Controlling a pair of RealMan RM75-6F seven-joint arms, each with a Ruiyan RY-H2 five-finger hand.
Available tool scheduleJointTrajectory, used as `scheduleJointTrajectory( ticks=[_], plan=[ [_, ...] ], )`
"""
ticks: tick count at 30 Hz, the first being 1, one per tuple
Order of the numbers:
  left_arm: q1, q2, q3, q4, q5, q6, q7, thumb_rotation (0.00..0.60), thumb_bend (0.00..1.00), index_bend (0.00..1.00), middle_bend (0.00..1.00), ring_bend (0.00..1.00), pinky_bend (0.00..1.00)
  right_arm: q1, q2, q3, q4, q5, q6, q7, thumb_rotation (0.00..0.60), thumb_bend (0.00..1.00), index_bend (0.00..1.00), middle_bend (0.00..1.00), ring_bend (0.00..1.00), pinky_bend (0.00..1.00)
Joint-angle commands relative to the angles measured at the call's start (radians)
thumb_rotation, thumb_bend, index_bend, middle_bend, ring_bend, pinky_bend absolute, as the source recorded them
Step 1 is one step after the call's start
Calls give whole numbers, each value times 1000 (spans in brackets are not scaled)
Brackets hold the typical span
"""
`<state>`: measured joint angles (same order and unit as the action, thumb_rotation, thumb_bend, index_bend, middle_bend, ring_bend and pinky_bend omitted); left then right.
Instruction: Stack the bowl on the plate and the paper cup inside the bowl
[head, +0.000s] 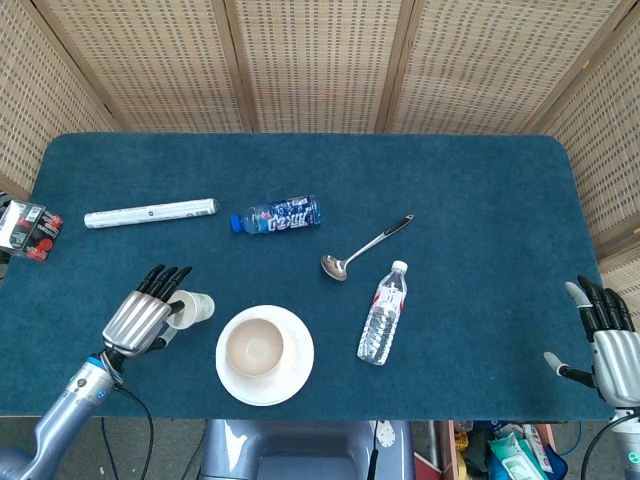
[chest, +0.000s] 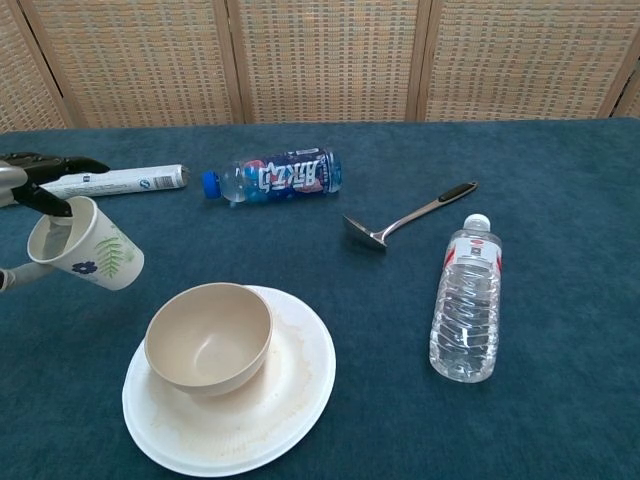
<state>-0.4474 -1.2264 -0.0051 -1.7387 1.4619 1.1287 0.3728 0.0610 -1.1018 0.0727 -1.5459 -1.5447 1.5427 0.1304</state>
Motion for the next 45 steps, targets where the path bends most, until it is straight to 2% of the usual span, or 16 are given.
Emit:
scheduleJointTrajectory(
  ticks=[1,9,19,39,45],
  plan=[
    [-13,37,-1,-58,13,-9,12,600,429,608,0,0,0,0,0,0,0,0,0,1,600,142,9,0,0,0],
    [-45,56,-1,-154,53,-38,79,600,429,608,0,0,0,0,0,0,2,2,-1,2,600,142,9,0,0,0],
    [-96,11,-14,-232,-40,-115,221,600,429,608,0,0,0,-2,2,5,7,11,-1,17,600,142,9,0,0,0],
    [-150,-85,9,-238,-215,-153,389,600,430,607,0,0,0,-4,5,6,11,10,3,32,600,142,9,0,0,0],
    [-163,-122,19,-215,-250,-149,418,600,430,547,0,0,0,-5,6,6,12,11,3,35,600,142,9,0,0,0]
  ],
)
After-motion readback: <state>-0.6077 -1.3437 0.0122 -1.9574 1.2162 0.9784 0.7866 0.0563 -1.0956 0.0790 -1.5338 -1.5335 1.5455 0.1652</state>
